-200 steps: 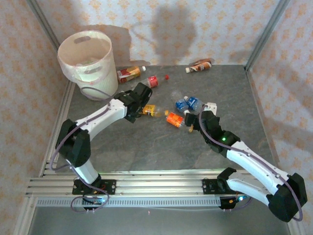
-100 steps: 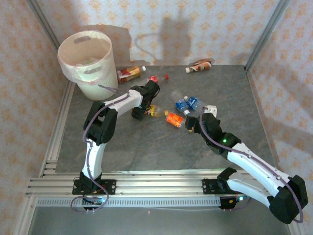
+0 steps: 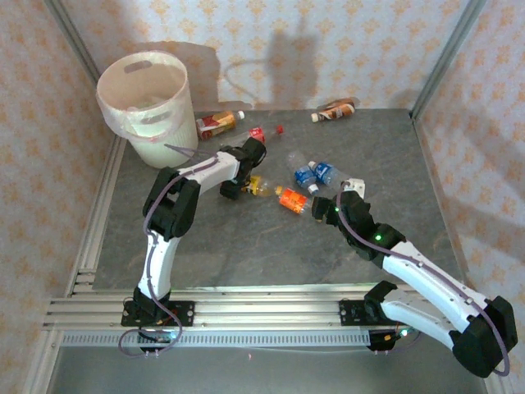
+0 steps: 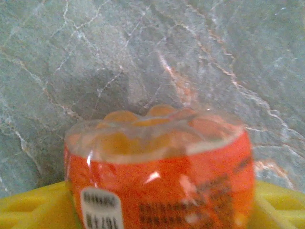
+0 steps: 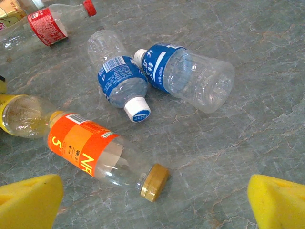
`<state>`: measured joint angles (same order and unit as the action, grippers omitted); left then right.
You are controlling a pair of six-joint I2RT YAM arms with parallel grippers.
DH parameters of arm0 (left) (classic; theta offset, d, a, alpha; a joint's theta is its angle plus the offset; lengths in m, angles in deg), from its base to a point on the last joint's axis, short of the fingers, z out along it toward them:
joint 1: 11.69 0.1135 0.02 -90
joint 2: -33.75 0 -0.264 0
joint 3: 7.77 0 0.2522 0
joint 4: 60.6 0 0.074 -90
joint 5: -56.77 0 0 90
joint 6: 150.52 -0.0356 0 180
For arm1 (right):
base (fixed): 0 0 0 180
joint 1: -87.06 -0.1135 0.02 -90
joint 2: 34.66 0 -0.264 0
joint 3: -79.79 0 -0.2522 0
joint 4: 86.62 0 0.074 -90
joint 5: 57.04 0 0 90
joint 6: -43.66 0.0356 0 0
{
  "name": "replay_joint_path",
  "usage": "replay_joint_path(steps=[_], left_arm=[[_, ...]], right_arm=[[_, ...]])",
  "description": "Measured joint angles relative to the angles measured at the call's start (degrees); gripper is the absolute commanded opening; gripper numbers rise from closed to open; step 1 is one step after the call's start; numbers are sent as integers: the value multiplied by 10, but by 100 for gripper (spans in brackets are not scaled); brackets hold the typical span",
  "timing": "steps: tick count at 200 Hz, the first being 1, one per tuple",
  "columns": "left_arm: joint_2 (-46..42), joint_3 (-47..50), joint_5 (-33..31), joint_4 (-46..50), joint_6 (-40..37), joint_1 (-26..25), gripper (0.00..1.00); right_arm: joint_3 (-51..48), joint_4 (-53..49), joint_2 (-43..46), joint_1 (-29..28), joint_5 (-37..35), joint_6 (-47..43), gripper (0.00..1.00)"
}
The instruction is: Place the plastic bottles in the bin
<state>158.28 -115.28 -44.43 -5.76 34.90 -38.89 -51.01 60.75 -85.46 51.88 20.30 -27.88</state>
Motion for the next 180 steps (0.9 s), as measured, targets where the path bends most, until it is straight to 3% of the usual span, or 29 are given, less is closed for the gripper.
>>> replay_joint_path(steps=[61,101,135,180], left_arm=[[-11,32,-30,-48,-45,0,52],[-47,85,-57,-92,-94,9,49],[-107,103,-110,-104,-205,14,48],[-255,59,-184,-138,-421,7,47]], right_arm=[[0,0,0,0,0,7,100],[0,0,0,0,-1,11,100],[0,1,0,0,-6,11,100],[-6,28,0,0,-16,14,100]])
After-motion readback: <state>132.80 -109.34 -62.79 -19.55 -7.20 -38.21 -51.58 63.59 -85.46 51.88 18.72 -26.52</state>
